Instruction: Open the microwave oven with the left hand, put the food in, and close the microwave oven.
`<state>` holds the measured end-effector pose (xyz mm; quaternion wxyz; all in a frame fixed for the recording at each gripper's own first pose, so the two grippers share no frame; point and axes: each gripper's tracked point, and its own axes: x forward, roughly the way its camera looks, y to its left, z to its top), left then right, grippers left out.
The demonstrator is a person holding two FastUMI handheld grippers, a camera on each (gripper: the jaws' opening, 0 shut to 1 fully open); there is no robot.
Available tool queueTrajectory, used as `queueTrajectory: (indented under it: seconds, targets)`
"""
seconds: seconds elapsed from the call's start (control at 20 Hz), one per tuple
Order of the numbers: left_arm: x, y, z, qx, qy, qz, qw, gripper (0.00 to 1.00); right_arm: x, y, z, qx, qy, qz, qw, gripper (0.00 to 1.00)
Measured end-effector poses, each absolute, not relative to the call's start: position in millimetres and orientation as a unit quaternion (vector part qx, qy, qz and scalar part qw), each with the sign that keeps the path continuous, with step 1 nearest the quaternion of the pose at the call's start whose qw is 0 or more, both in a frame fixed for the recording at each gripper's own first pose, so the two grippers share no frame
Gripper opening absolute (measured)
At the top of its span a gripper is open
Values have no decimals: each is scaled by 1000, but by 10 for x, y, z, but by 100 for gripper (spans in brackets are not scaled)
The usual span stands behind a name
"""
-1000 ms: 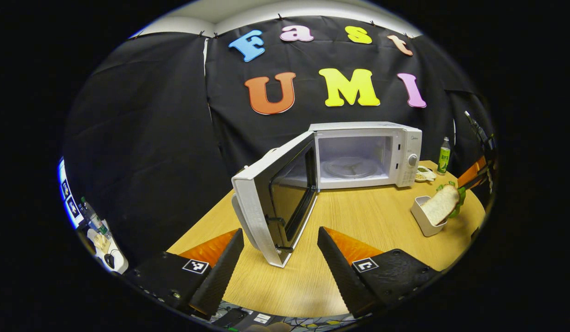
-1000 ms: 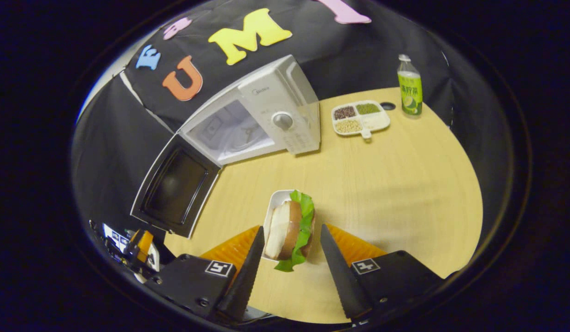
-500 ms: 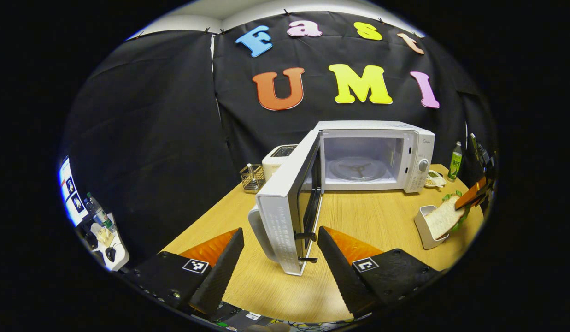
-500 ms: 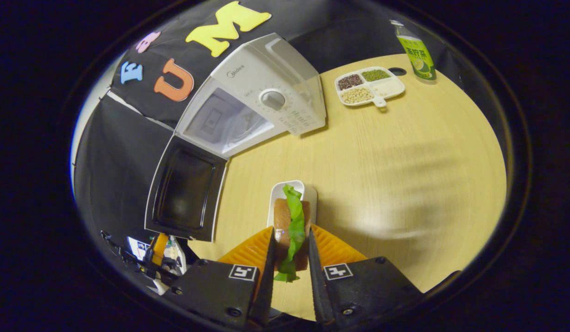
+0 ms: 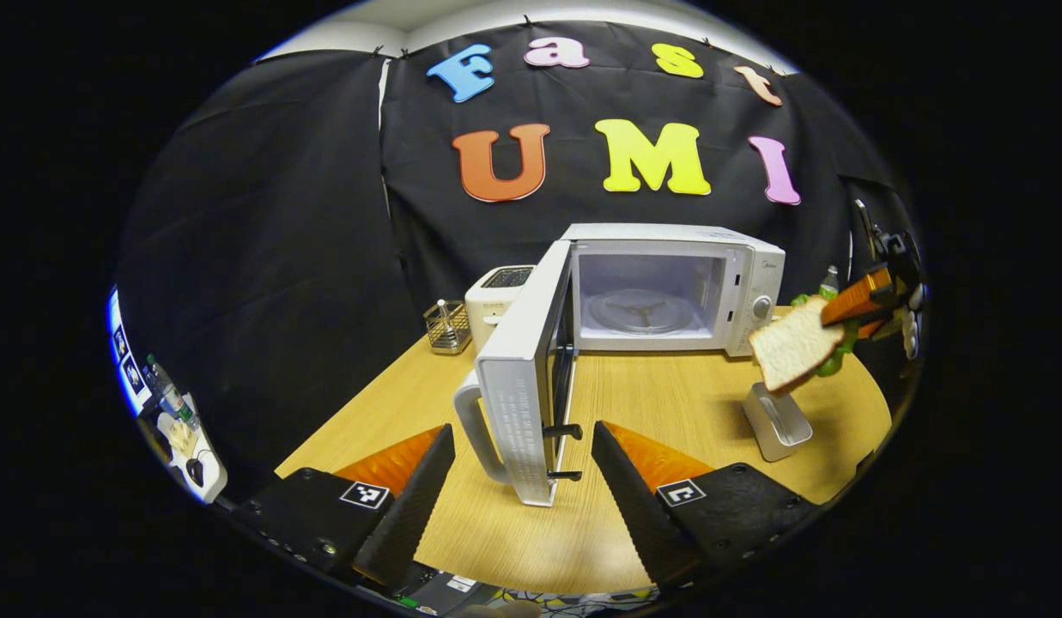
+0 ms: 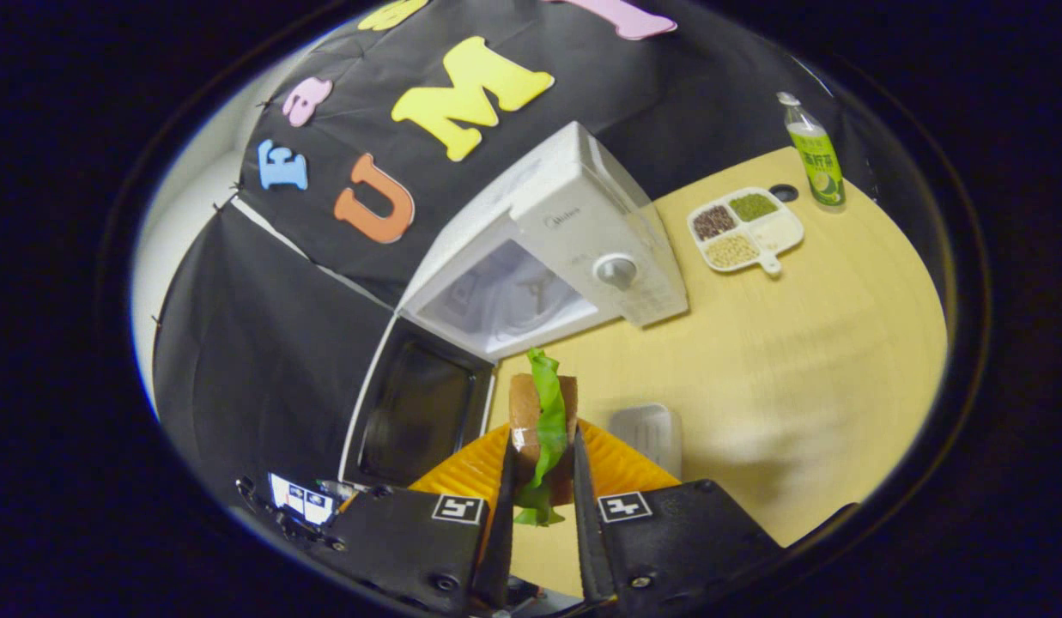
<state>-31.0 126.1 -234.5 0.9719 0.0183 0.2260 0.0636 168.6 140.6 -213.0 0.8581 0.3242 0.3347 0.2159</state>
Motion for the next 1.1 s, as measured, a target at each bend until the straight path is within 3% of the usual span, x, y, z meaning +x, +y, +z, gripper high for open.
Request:
queueTrajectory:
  seconds: [0.25, 0.55, 0.7, 1.1]
  targets:
    - [-269, 1275, -2173, 28, 216, 17, 976, 97, 2409, 2061, -2039, 407, 249, 180, 860, 35]
    - [-329, 1403, -2009, 52, 196, -18, 979, 97, 3163, 2578, -2425, 549, 164, 81, 815, 35]
    - [-361, 1534, -2013, 56, 197, -18, 979, 97, 3475, 2657, -2619, 554, 132, 29, 821, 35]
    - [-264, 1660, -2012, 89, 187, -24, 978, 97, 4168, 2953, -2786, 528, 98, -8, 844, 36]
